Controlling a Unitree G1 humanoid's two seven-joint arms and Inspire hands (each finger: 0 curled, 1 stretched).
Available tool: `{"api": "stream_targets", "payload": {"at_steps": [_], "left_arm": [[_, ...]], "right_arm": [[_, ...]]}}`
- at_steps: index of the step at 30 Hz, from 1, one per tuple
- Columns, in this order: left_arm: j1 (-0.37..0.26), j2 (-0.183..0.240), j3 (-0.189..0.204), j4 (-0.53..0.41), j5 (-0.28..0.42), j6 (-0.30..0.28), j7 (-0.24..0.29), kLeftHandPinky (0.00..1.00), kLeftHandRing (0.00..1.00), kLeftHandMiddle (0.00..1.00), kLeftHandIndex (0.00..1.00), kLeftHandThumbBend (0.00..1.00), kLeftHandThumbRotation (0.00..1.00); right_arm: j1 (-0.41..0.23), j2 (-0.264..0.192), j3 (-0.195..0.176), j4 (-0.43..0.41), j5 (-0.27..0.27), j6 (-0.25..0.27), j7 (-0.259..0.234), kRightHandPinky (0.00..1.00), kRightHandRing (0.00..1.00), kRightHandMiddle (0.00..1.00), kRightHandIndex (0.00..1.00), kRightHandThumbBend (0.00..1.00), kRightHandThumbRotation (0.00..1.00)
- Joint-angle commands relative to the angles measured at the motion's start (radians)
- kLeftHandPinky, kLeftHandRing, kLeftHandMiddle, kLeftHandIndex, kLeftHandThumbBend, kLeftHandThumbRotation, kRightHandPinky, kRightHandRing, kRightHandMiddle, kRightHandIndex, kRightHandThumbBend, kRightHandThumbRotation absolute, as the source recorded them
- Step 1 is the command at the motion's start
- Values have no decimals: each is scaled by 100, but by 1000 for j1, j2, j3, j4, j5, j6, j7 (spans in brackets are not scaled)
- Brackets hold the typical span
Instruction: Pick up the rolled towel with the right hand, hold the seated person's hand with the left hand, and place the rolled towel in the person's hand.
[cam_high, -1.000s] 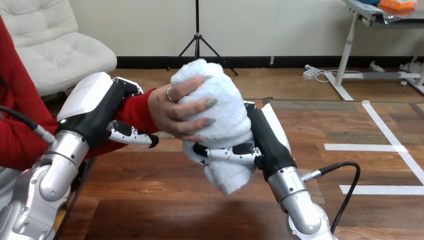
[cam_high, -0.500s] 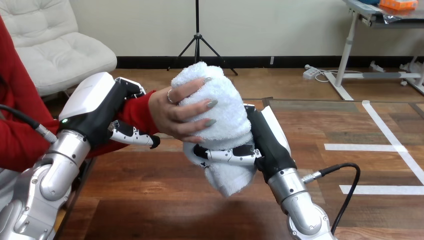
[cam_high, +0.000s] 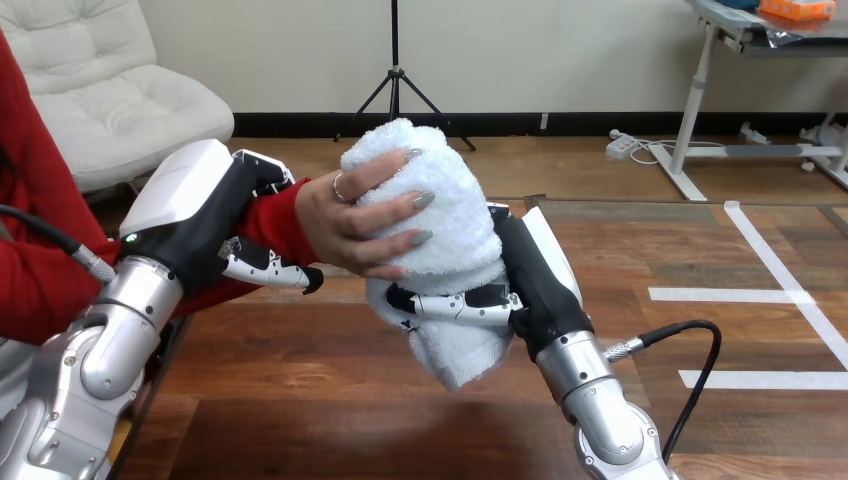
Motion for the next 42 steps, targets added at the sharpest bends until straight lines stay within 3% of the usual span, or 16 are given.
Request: {"api": "stream_targets", "payload": {"at_steps": [1, 5, 11, 17, 23, 24, 34, 42], "left_arm": [[-37, 0, 5, -60, -19, -2, 2, 32, 37, 42, 41, 84, 0], [-29, 0, 10, -67, -33, -7, -4, 33, 38, 42, 42, 83, 0], [-6, 5, 21, -104, -63, -3, -31, 37, 43, 46, 46, 80, 4], [27, 16, 30, -151, -71, 7, -48, 45, 52, 54, 54, 81, 29], [62, 20, 44, -205, -87, 33, -78, 51, 60, 62, 61, 92, 50], [67, 20, 46, -212, -90, 38, -83, 53, 62, 64, 63, 95, 57], [119, 22, 65, -305, -152, 113, -163, 60, 72, 74, 73, 100, 73], [154, 24, 83, -345, -212, 127, -217, 66, 80, 81, 80, 100, 78]], "right_arm": [[-35, 15, 11, -63, 11, 2, 14, 25, 31, 37, 44, 66, 0], [-31, 12, 9, -65, 21, 22, 27, 27, 32, 39, 45, 66, 0], [-20, 5, 7, -84, 42, 68, 64, 31, 37, 43, 50, 68, 15], [-3, -7, 9, -132, 59, 135, 113, 37, 45, 51, 56, 77, 36], [9, -33, 21, -181, 42, 190, 154, 46, 55, 60, 64, 86, 54], [10, -39, 24, -186, 35, 194, 159, 51, 60, 64, 68, 89, 61], [20, -70, 22, -210, 52, 225, 228, 68, 76, 77, 81, 99, 84], [27, -90, 17, -220, 69, 236, 273, 77, 83, 83, 87, 100, 96]]}}
